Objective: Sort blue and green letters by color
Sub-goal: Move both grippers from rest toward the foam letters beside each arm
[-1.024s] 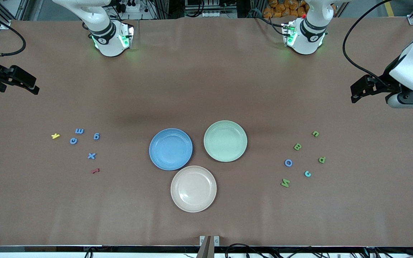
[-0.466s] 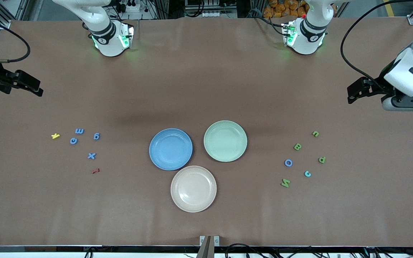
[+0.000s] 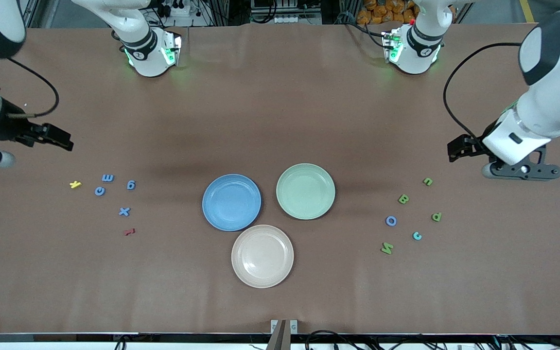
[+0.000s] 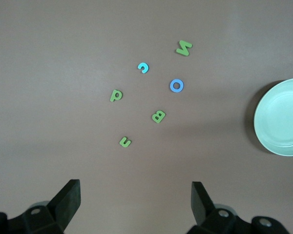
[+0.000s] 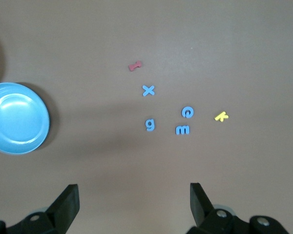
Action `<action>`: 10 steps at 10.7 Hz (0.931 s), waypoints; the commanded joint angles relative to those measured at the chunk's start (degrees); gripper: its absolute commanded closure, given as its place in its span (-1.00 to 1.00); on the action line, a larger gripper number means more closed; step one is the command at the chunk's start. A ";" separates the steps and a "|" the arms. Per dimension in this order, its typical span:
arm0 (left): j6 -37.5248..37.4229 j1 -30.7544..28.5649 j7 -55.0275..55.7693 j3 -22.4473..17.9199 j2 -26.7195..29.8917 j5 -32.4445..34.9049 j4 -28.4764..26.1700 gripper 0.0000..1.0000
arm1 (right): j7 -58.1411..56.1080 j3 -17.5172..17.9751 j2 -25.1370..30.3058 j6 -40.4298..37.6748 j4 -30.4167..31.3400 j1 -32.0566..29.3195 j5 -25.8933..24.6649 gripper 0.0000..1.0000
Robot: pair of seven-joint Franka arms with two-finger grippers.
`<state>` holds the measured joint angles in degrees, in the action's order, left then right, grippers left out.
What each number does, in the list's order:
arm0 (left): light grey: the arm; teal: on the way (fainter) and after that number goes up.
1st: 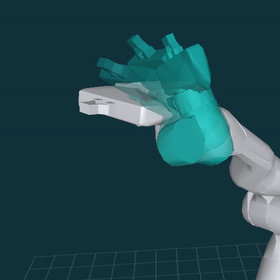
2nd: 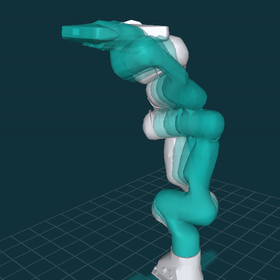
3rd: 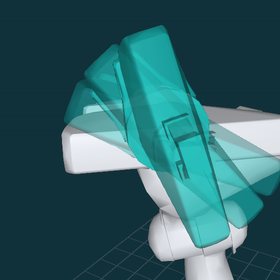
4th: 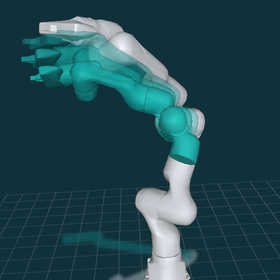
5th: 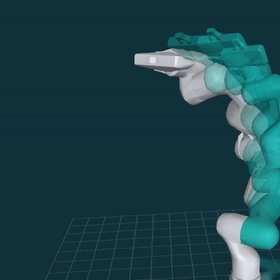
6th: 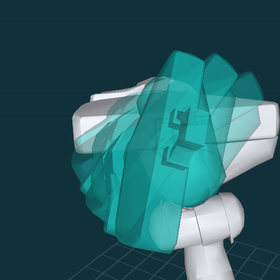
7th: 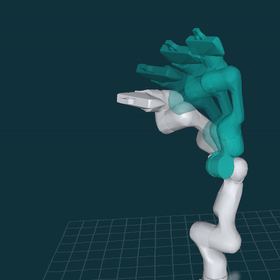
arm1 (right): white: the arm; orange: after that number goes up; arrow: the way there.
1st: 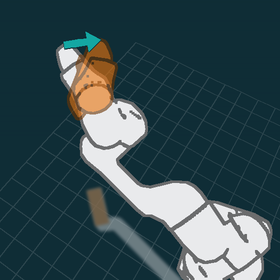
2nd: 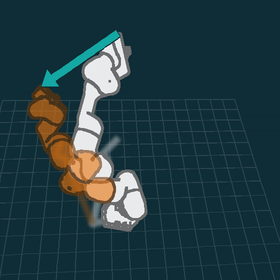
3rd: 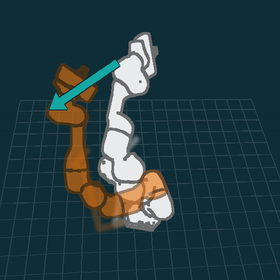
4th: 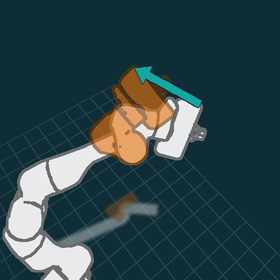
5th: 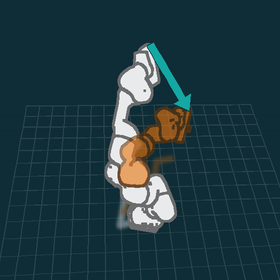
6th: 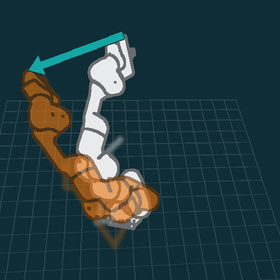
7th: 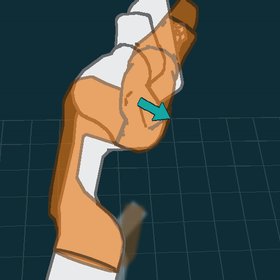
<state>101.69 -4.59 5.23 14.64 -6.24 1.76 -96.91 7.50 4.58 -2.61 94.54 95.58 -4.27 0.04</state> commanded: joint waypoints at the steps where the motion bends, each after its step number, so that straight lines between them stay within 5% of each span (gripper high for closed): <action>1: 7.96 -0.25 -1.98 1.70 0.26 -0.44 -7.92 -1.00 | -1.79 0.16 -1.33 12.38 10.83 -2.06 0.93 -1.00; 5: 18.53 -0.25 -7.23 2.94 -5.43 2.37 -13.57 -1.00 | -4.78 0.25 -6.79 15.58 12.69 -2.85 0.93 -1.00; 8: 23.45 -1.21 -18.72 2.85 -10.62 2.90 -13.57 -1.00 | -4.87 0.34 -6.18 25.32 22.77 -2.50 0.93 -1.00; 10: 26.79 -2.09 -23.84 2.76 -13.70 2.99 -14.01 -1.00 | -4.87 0.34 -8.80 26.48 23.77 -2.59 1.02 -1.00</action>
<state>125.06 -5.40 -13.07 17.04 -17.01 3.42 -110.79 3.70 4.63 -10.50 118.77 116.39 -6.43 0.05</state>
